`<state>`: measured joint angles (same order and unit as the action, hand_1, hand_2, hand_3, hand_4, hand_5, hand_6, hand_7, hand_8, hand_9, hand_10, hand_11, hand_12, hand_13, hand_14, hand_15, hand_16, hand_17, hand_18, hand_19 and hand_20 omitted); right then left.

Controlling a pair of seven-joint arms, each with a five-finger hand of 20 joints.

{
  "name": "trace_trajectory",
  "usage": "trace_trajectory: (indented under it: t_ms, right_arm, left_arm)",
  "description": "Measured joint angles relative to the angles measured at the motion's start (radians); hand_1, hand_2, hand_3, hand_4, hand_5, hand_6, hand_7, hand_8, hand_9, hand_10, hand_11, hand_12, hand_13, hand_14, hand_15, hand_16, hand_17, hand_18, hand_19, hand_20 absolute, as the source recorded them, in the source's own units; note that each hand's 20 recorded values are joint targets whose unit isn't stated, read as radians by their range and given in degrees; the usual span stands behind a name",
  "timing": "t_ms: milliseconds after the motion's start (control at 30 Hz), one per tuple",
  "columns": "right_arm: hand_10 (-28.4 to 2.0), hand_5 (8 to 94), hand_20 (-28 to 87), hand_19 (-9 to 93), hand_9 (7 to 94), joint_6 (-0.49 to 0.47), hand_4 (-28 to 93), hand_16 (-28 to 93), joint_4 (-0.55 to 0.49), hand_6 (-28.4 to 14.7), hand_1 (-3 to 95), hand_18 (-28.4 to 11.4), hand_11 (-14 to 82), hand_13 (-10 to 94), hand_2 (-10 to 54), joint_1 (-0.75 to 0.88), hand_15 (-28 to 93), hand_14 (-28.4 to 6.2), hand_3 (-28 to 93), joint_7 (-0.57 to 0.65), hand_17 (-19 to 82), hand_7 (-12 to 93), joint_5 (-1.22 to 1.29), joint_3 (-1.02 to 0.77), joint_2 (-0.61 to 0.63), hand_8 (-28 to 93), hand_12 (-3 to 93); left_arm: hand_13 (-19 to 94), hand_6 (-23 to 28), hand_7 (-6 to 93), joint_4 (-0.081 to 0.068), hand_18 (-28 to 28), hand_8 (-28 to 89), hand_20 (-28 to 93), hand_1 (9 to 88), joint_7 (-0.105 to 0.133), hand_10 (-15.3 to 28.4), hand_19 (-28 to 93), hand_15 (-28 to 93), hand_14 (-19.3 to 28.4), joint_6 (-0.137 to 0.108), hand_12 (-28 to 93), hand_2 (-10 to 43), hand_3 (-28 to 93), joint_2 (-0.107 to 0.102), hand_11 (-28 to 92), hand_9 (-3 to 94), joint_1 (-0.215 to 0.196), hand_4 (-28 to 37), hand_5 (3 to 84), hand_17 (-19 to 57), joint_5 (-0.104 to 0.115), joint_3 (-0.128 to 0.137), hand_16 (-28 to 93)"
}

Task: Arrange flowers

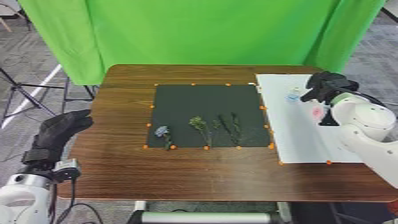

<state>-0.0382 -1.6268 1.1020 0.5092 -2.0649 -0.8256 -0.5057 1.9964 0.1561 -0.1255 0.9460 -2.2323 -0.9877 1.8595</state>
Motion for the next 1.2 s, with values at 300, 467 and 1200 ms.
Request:
trace_trajectory:
  t_ms: [300, 467, 1200]
  right_arm:
    - [-14.8, 53.8, 47, 93, 54.0, -0.025, -14, 31, 0.001, -0.4, 34.7, -14.4, 7.7, 82, -9.5, 0.088, 59, -3.1, 65, 0.014, 53, 16, 0.001, -0.06, 0.009, -5, 21.0]
    - [-14.7, 54.4, 47, 93, 54.5, -0.038, -14, 31, 0.002, -0.1, 35.2, -14.4, 7.8, 82, -9.5, 0.13, 59, -3.0, 66, 0.016, 53, 17, 0.001, -0.083, 0.013, -5, 21.0]
    - [-10.4, 73.6, 59, 93, 80.8, 0.347, -15, 32, 0.021, 1.7, 58.9, -13.7, 6.3, 88, -9.5, 0.051, 65, -0.7, 58, -0.016, 60, 25, 0.047, 0.113, 0.032, 9, 34.3]
  left_arm:
    - [40, 5.0, 18.3, 0.001, 12.0, -8, 13, 28.8, -0.015, 16.4, 11, 22, 20.1, 0.022, 10, 9.6, 61, 0.004, 22, 47.8, -0.002, -24.9, 46.8, 9.1, -0.006, 0.004, -5]
    - [40, 5.1, 18.3, 0.002, 12.0, -8, 13, 28.8, -0.02, 16.3, 11, 21, 20.1, 0.028, 10, 9.5, 61, 0.006, 22, 47.8, -0.004, -24.8, 46.9, 9.1, -0.008, 0.006, -5]
    - [40, 5.2, 18.1, 0.004, 12.1, -8, 13, 28.7, -0.027, 16.4, 11, 21, 20.0, 0.042, 10, 9.5, 61, 0.012, 22, 48.0, -0.004, -24.8, 46.9, 8.9, -0.016, 0.006, -5]
